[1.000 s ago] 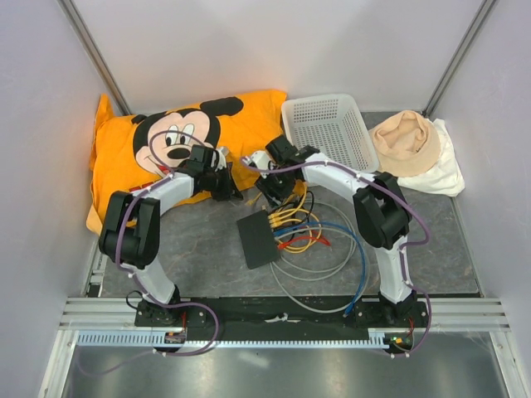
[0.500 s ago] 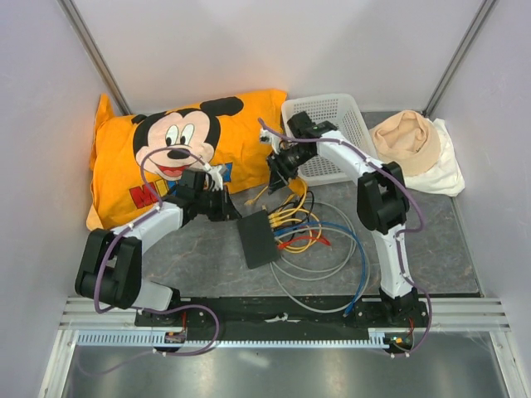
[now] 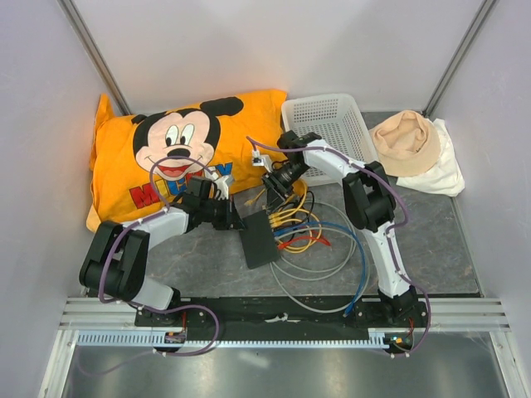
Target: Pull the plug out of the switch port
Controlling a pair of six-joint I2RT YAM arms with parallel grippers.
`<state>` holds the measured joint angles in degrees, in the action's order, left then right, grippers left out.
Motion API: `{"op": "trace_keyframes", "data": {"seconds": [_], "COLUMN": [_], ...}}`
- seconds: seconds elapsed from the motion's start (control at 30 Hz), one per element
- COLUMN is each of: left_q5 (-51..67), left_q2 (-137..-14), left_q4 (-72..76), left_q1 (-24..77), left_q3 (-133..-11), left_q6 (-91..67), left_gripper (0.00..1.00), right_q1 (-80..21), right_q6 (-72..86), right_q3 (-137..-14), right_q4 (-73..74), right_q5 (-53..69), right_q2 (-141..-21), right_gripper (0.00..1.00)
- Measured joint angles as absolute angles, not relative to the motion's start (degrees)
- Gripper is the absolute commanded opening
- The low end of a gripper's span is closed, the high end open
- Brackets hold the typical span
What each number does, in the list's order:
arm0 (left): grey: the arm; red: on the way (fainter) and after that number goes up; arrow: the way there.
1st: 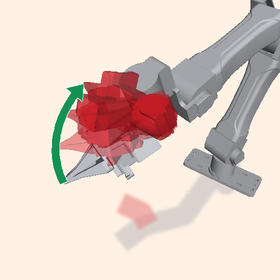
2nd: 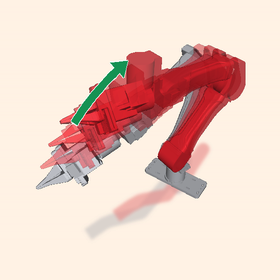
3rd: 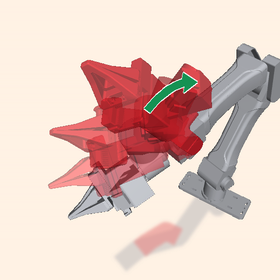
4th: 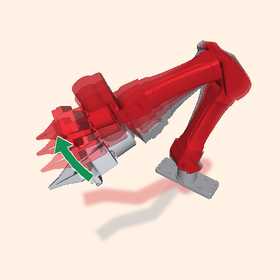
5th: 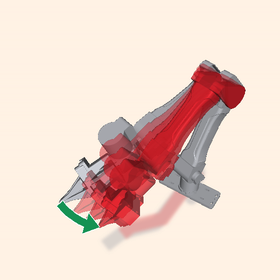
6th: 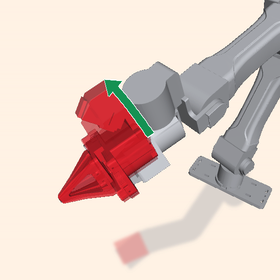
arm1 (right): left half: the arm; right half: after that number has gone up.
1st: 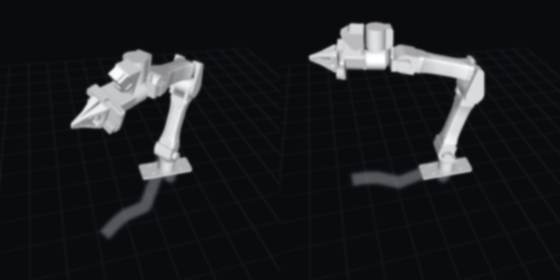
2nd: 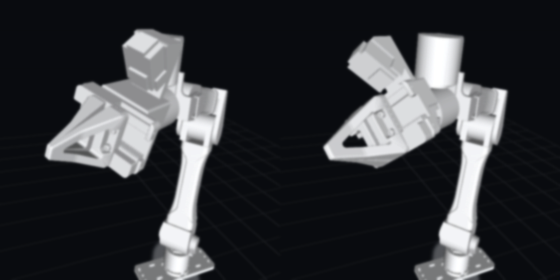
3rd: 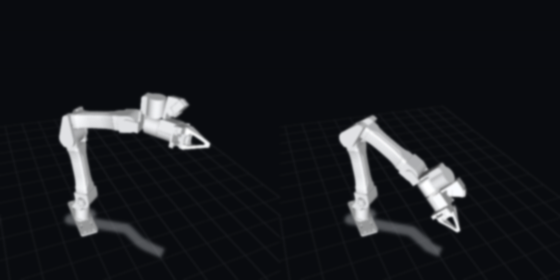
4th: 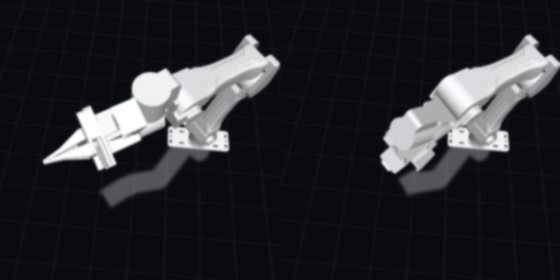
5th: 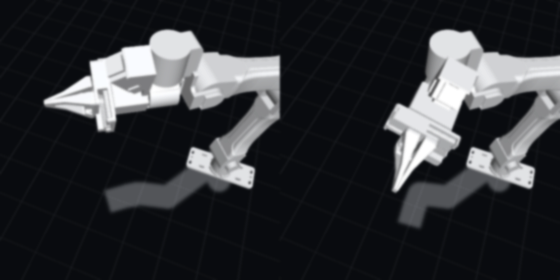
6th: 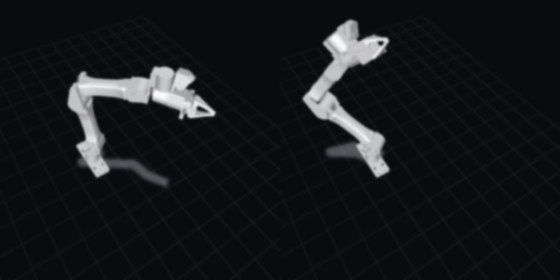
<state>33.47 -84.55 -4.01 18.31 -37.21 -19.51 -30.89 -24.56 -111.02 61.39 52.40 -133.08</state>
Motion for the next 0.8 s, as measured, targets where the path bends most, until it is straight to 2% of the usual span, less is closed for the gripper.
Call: {"op": "trace_keyframes", "data": {"seconds": [0.8], "left_q5": [33.3], "left_q2": [-84.7], "left_q4": [-2.7], "left_q1": [18.5], "left_q3": [-37.1], "left_q6": [-19.4], "left_gripper": [0.02], "right_q1": [-30.6], "right_q6": [-26.6], "right_q3": [-115.2], "right_q4": [69.5], "right_q5": [53.2], "right_q2": [-138.8], "right_gripper": [0.39]}}
